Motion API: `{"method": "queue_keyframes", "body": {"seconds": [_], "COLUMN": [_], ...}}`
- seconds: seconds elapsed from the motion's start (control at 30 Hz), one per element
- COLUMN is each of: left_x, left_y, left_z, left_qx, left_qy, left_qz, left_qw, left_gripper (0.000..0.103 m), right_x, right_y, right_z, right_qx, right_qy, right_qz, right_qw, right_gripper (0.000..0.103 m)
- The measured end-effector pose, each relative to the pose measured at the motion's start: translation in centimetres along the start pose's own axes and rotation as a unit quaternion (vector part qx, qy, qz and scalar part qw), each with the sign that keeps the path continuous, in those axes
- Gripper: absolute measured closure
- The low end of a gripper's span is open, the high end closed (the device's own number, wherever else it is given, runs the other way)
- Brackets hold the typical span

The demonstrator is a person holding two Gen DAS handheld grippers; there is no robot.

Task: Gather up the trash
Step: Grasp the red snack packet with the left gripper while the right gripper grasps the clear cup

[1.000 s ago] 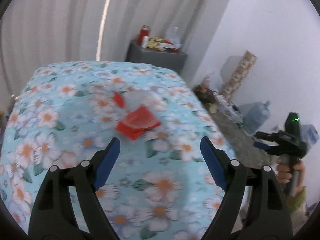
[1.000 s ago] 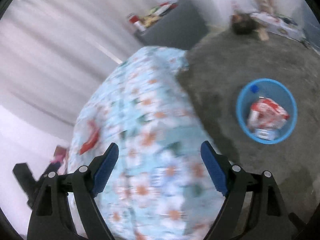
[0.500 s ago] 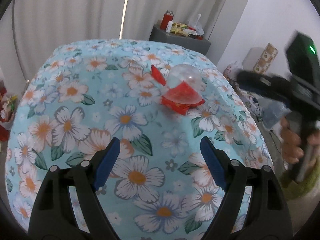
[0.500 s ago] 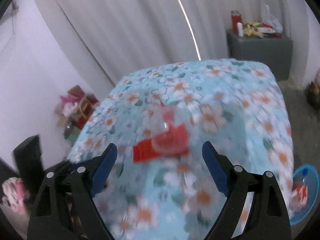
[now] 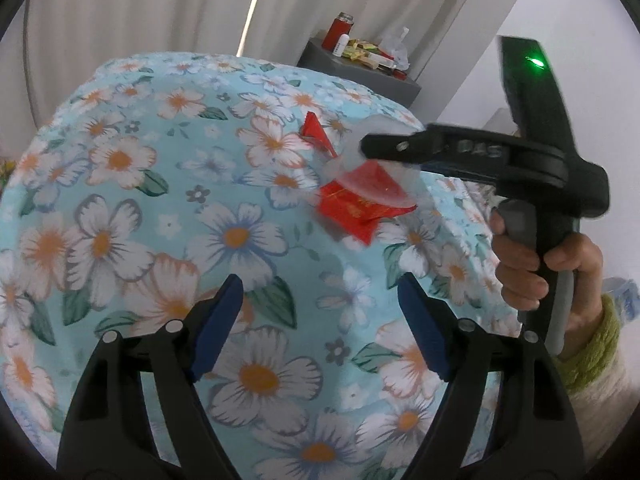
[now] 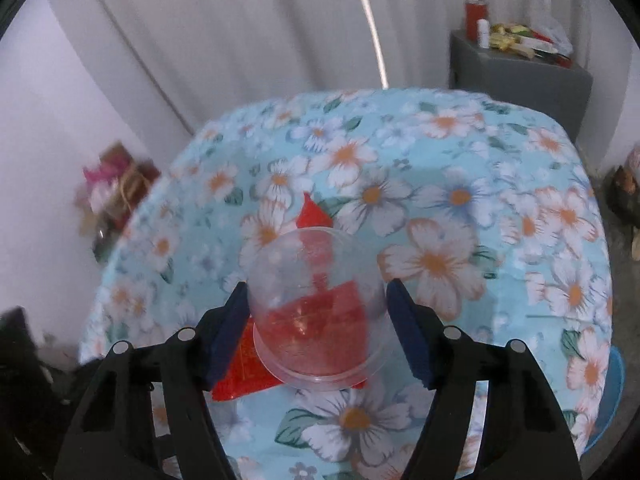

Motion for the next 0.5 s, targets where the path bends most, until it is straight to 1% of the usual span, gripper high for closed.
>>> {"method": "queue_keyframes", "body": {"seconds": [0.13,0.2,0.23,0.27,0.4,0.43,0.5], "left_x": [-0.9,-1.5,-2.0,-2.5,-5.0,-5.6,-6.3], "left_y": [0.5,0.8,1.0,1.0,1.2,1.3,1.6], "left_z": [-0.7,-1.1,-1.2,-1.2,-0.4,-0.2,0.0], "left_qx": [0.029,0.04,0.051,0.063,0.126,0.142,0.158], "left_qy": [-0.043,-0.062,-0.07,-0.075,-0.087,-0.089,-0.089], "left_qz": [0.005,0.009,0.013,0.019,0.039,0.041,0.037], "left_qw": [0.9987,0.9972,0.9961,0.9951,0.9875,0.985,0.9827], "left_gripper": [0.032,0.034,0.037,0.041,0.052,0.055,0.06], "right_x": [3.5,5.6,6.2,7.1,9.3,10.0,10.3], "right_y": [-0.2,-1.0,-1.4,-2.2,-5.6,-7.0,-8.6], "right_z": [-1.8,-2.7,-3.1,-3.5,-4.9,-5.2,-5.4], "right_qx": [-0.044,-0.06,-0.065,-0.072,-0.093,-0.1,-0.112], "right_qy": [0.021,0.018,0.015,0.008,-0.026,-0.033,-0.034], "right_qz": [-0.035,-0.051,-0.053,-0.055,-0.057,-0.06,-0.06], "right_qw": [0.998,0.997,0.996,0.996,0.994,0.993,0.991], "right_gripper": [0.035,0.035,0.035,0.035,0.035,0.035,0.035]}}
Point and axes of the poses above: each gripper's, at about its wrist camera, not at the fingertips, and x roughly against the way its jaws point, z to its left, y to its top, the point moved 6 cm from there along -x, roughly the way its jaws point, and after that the axes turned 4 degrees about x, right-handed, at the moved point
